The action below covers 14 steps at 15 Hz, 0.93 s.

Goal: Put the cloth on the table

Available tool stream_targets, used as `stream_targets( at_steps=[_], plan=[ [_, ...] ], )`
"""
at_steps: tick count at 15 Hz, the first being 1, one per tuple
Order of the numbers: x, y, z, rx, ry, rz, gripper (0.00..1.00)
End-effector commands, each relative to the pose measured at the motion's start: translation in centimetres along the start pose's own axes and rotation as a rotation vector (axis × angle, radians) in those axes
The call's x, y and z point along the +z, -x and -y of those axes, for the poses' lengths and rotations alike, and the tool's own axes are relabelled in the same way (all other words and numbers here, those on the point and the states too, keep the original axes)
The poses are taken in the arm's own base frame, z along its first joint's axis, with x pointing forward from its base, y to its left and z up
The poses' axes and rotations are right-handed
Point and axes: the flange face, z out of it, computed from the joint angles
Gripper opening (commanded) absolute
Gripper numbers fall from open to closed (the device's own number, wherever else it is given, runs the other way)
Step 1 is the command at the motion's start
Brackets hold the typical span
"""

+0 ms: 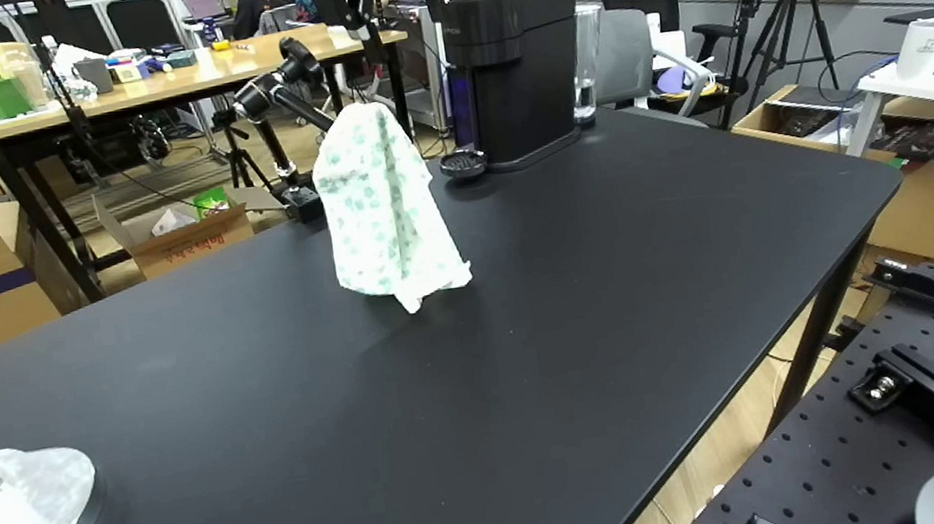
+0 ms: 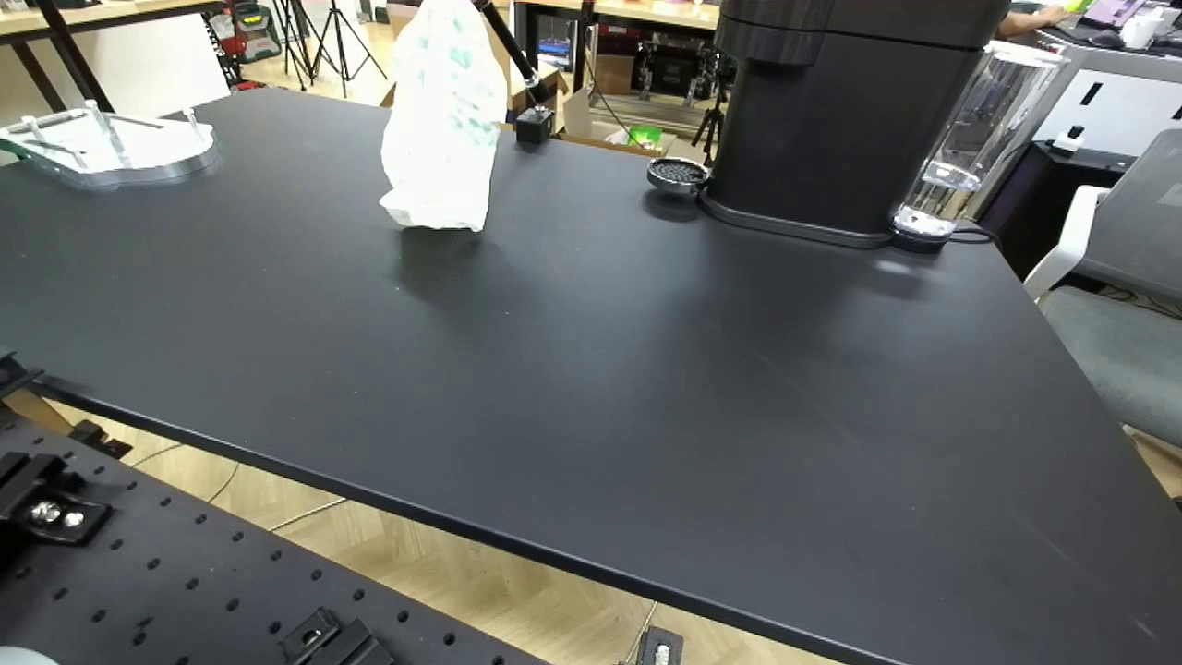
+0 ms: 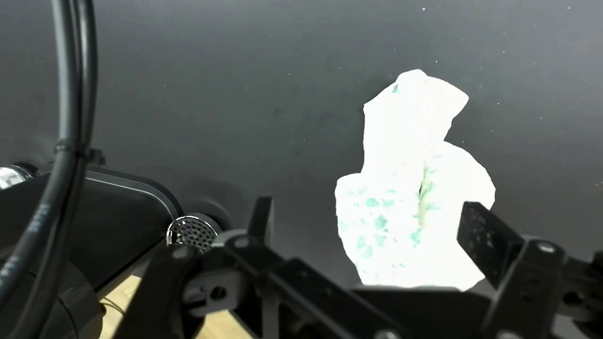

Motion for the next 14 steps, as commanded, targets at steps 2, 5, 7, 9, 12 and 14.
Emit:
stream_targets(
  at_steps=[2, 5, 7, 9, 12, 14],
  plan=[
    [1.2, -0.2, 1.0, -0.009, 0.029, -0.032, 1.0],
    [3.1, 0.1, 2.2, -0.044, 0.045, -0.056, 1.0],
    [4.6, 0.4, 2.5, -0.052, 0.058, -0.063, 1.0],
    [5.7, 0.4, 2.6, -0.062, 0.066, -0.071, 1.0],
    [7.0, 0.0, 2.5, -0.072, 0.083, -0.092, 1.0],
    [7.6, -0.5, 2.5, -0.083, 0.089, -0.104, 1.0]
  ],
)
